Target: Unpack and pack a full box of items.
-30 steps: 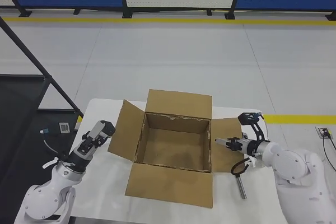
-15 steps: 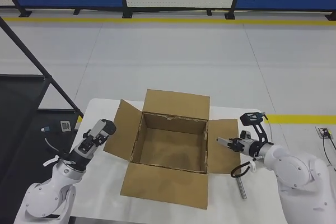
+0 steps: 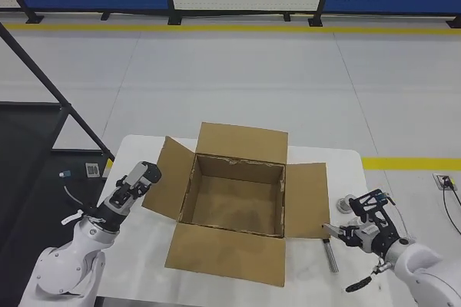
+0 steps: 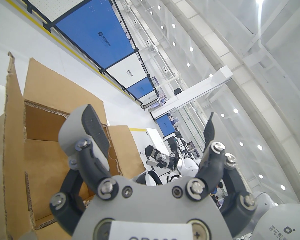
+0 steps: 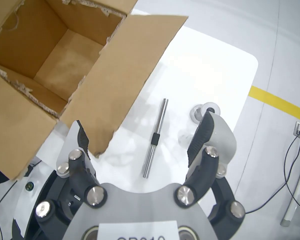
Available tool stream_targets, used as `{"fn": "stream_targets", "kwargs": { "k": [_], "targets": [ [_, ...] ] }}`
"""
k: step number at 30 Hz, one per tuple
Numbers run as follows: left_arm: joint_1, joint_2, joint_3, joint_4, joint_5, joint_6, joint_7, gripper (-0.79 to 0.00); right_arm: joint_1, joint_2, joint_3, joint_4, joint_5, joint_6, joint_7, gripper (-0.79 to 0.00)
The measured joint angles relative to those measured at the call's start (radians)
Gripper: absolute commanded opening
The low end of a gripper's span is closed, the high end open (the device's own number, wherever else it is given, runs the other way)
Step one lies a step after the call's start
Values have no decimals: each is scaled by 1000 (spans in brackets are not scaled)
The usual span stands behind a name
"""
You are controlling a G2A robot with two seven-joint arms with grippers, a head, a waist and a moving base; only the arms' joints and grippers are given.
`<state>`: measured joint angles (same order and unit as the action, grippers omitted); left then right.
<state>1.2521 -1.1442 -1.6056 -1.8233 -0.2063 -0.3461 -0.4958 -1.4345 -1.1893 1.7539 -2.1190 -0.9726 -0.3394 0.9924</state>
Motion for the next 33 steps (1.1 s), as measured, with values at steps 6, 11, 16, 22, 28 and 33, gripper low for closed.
{"fn": "stream_targets", "kwargs": {
  "k": [6,11,16,22,28,33],
  "targets": [
    [-14,0,19,6,6,5,-9,0,-100,11,20,-14,25,-100,64,0],
    [-25,0,35,5,14,9,-19,0,-98,10,19,-14,25,-97,61,0],
    [-25,0,42,3,14,6,-16,0,-94,11,-5,5,-14,-66,45,0],
    [-11,1,33,2,6,-1,-4,0,-58,14,-99,106,-87,-78,-8,0],
    [-4,2,31,-4,8,1,3,0,19,11,-189,250,-165,1,-55,0],
    [1,3,27,-3,7,-2,5,0,91,6,-236,365,-190,68,-98,0]
  ]
}}
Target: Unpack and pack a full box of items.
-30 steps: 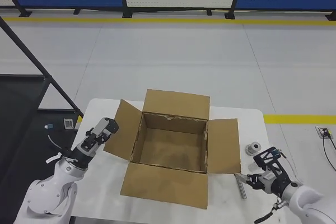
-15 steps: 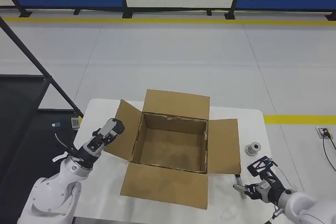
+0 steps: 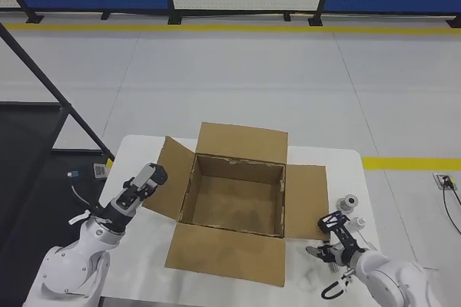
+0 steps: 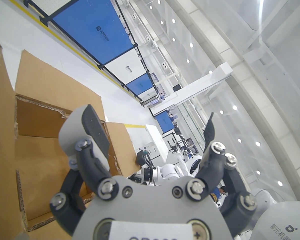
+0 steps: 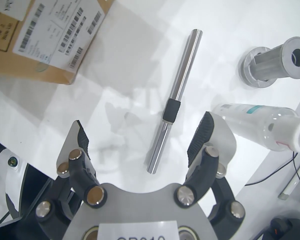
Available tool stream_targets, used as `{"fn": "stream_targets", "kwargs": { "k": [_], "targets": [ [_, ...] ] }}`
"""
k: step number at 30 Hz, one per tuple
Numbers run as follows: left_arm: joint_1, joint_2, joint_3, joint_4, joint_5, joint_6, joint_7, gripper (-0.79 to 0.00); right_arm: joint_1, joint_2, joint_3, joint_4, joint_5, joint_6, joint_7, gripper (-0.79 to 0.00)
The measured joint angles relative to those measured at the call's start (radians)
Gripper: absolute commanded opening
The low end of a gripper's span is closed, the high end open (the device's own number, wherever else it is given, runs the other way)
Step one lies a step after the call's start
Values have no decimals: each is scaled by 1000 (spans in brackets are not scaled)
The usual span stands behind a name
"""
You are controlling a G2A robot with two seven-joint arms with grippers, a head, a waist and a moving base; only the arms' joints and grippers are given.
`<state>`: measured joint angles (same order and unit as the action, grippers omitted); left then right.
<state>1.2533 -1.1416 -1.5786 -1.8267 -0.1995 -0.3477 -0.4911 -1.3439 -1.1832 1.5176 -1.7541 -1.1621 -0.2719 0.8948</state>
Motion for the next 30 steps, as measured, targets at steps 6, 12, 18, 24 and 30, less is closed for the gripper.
{"fn": "stream_targets", "kwargs": {
  "k": [6,12,18,24,30],
  "targets": [
    [5,1,-6,-2,-2,1,3,0,34,-1,-18,66,-3,40,-27,-77],
    [6,2,-7,-4,0,2,1,0,62,-2,-46,86,-32,73,-19,-305],
    [5,3,-5,-4,3,3,1,0,99,-5,-82,106,-63,126,18,-409],
    [11,4,-10,-4,0,1,4,0,142,-6,-89,142,-45,151,83,-413],
    [14,4,-11,-5,-1,0,8,0,169,-5,-94,169,-25,148,126,-425]
  ]
}}
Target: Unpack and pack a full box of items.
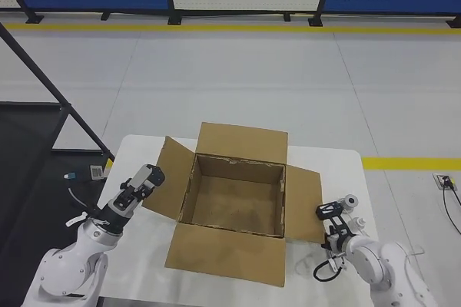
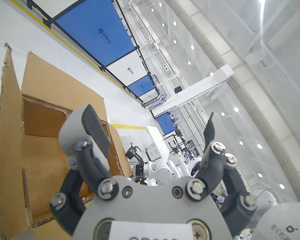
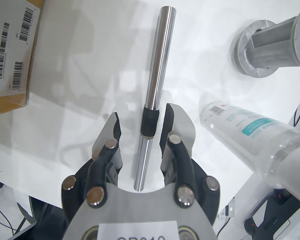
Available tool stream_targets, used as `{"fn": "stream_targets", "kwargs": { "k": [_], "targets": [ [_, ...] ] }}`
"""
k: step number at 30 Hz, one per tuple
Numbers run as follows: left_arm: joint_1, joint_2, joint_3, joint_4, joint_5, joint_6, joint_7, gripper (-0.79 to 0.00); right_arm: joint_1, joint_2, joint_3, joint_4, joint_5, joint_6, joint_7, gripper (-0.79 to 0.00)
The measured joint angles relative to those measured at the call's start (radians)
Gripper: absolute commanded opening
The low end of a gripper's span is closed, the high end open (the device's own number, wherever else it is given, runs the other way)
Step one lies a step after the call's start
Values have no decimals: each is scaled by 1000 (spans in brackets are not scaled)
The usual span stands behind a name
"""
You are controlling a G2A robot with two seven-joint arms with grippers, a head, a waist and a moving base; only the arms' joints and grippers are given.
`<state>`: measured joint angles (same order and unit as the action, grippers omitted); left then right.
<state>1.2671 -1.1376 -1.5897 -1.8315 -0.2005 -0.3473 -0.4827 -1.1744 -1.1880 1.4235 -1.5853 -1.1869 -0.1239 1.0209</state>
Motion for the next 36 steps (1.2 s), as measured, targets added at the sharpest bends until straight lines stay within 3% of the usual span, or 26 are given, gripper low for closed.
{"fn": "stream_targets", "kwargs": {
  "k": [14,17,32,34,36],
  "targets": [
    [-4,1,-1,8,-3,-3,0,0,45,-1,-29,65,-23,35,12,-456],
    [-6,2,-1,10,-3,-2,1,0,54,-1,-36,75,-22,35,19,-508],
    [-13,2,3,18,-5,-2,1,0,81,0,-55,113,-11,30,42,-533],
    [-13,3,3,19,-5,-2,2,0,85,0,-59,119,-12,30,47,-570],
    [-13,3,3,19,-5,-4,4,0,90,0,-62,125,-13,31,52,-711]
  ]
}}
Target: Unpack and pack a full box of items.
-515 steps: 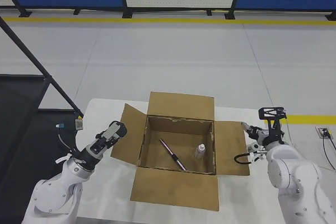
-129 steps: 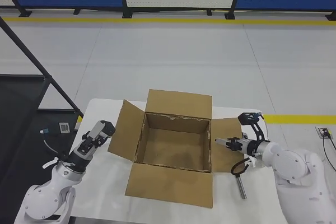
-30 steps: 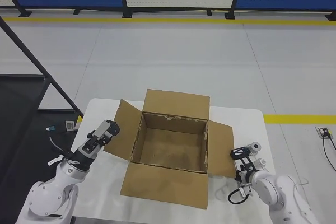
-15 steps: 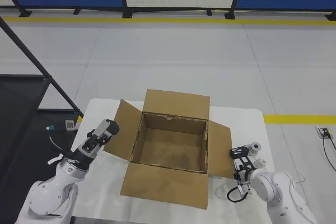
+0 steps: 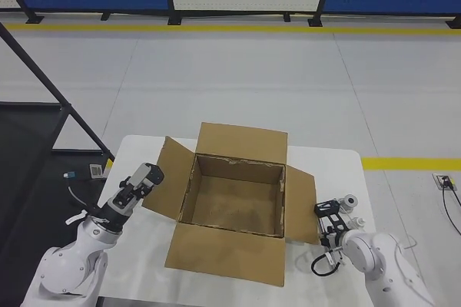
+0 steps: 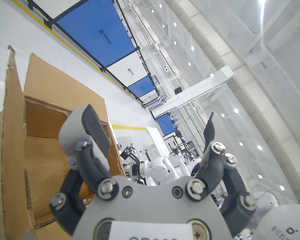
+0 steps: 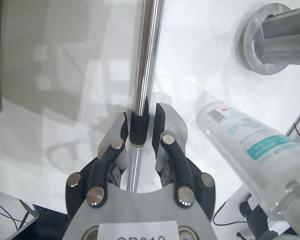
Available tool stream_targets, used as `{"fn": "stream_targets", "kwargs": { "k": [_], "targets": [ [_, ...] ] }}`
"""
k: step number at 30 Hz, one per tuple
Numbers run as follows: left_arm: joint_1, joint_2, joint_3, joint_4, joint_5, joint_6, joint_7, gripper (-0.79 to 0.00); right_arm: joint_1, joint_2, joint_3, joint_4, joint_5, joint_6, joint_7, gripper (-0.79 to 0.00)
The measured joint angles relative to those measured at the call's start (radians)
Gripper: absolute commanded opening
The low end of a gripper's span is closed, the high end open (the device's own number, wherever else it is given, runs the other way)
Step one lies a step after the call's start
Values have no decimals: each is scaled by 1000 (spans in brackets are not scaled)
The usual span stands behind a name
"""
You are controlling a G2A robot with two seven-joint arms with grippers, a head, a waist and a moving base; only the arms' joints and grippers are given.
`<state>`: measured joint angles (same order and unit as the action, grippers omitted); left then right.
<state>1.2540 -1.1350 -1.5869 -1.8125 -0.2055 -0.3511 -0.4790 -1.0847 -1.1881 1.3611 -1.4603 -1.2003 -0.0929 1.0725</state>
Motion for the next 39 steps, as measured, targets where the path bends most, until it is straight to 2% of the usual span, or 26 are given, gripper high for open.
{"fn": "stream_targets", "kwargs": {
  "k": [1,7,12,23,28,31,34,39],
  "targets": [
    [0,0,0,0,1,0,0,0,2,0,-1,2,0,1,1,-779],
    [2,1,-2,0,0,-2,0,0,-7,2,5,-23,-3,17,-22,-785],
    [4,1,-2,-3,-1,-2,-2,0,-46,8,38,-106,-5,35,-45,-785],
    [9,1,6,-19,6,-4,-2,0,-246,26,209,-531,-60,155,-89,-785],
    [19,2,3,-31,5,-8,1,0,-307,25,266,-699,-48,195,-152,-785],
    [28,2,0,-39,3,-15,1,0,-319,24,261,-771,-14,166,-209,-785],
    [39,3,-6,-46,-5,-26,-3,0,-302,23,214,-808,37,83,-254,-785],
    [64,3,-31,-58,-6,-39,23,0,-192,20,83,-775,92,-51,-266,-785]
  ]
}}
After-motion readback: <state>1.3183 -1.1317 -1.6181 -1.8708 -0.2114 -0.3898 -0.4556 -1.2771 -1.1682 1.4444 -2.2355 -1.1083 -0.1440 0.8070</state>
